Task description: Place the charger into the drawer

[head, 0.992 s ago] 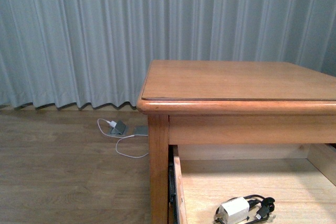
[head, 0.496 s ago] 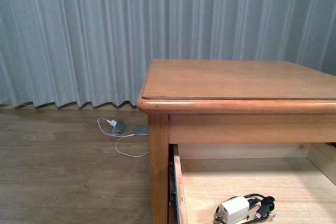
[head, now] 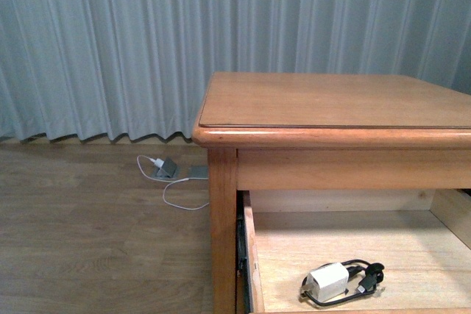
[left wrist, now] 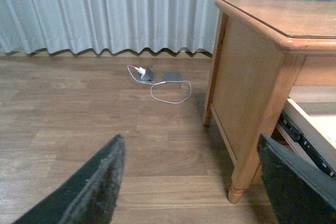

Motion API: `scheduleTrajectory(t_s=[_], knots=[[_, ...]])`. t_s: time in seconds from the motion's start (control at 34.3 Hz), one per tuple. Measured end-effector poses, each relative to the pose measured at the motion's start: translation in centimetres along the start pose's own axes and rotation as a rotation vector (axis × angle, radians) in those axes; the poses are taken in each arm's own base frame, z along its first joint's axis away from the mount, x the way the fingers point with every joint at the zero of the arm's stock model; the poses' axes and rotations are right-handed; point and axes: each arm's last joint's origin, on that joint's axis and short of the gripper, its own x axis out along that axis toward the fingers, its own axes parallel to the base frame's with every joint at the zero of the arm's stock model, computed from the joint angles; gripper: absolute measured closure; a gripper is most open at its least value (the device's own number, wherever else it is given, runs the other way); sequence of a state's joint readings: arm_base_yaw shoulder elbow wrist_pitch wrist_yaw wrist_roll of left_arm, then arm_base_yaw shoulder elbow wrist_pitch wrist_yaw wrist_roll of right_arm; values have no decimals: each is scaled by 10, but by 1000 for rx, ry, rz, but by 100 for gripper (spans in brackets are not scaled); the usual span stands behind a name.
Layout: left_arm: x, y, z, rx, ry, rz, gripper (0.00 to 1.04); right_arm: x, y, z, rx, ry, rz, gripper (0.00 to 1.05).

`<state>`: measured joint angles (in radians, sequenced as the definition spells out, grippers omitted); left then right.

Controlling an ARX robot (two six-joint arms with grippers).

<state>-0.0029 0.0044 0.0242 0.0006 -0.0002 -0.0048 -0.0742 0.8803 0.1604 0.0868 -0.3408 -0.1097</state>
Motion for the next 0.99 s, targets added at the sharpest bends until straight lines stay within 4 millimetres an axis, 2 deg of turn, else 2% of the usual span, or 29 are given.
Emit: scheduleTrajectory(t_s=[0.15, 0.18, 0.58, 0.88, 0.9, 0.99], knots=[[0, 0, 0, 0, 0, 0, 5, 23, -2, 8, -9, 60, 12, 9], [0, 0, 0, 1, 0, 0, 5, 27, -2, 9, -12, 67, 11, 9], [0, 0, 0, 1, 0, 0, 6, 84, 6, 25, -88, 92, -67, 9], [0, 0, 0, 1, 0, 0, 6, 129, 16, 46, -91, 6, -142, 9], [0, 0, 0, 1, 0, 0, 6, 172, 16, 69, -42, -90, -196, 9], [0, 0, 0, 1, 0, 0, 6, 183, 15, 73, -27, -117, -207, 9]])
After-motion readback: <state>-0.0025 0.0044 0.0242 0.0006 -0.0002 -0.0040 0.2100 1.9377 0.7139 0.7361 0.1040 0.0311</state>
